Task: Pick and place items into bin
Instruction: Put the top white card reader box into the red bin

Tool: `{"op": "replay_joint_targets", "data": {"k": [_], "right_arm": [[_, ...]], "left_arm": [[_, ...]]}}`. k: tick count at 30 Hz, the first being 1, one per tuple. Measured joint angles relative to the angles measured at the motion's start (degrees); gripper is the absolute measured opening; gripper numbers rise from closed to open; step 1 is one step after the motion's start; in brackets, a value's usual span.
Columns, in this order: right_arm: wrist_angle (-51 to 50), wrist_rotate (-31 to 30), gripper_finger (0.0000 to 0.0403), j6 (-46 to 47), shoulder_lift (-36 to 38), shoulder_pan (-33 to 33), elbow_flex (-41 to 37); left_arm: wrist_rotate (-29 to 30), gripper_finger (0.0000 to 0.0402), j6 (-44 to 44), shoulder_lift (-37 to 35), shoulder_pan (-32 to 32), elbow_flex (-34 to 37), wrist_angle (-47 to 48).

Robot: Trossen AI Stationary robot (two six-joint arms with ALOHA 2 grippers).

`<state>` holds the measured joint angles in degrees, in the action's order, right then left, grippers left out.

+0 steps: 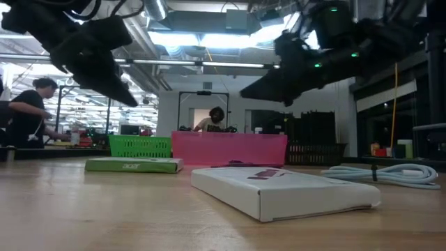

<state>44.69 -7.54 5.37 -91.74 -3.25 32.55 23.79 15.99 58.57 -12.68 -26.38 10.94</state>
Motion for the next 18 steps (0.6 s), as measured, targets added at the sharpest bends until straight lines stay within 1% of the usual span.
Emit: {"op": "replay_joint_targets", "data": {"k": [5, 8, 14, 18], "right_arm": [[-9.94, 0.14, 0.0003, -2.29, -5.72, 2.22, 8.86], [-14.4, 0.15, 0.0003, -4.55, -8.9, 3.82, 13.9], [-20.44, 0.14, 0.0003, -8.03, -13.24, 6.22, 22.54], [-25.19, 0.16, 0.0003, -8.8, -15.13, 7.11, 26.99]], "left_arm": [[-0.14, 0.0003, 4.77, 1.8, -2.19, -4.47, 11.82], [-0.82, 0.0003, 7.2, 2.36, -3.07, -6.11, 16.08], [-1.22, 0.0003, 8.32, 2.76, -3.29, -6.57, 18.08], [-1.9, 0.0003, 8.85, 4.8, -2.36, -6.57, 18.76]]}}
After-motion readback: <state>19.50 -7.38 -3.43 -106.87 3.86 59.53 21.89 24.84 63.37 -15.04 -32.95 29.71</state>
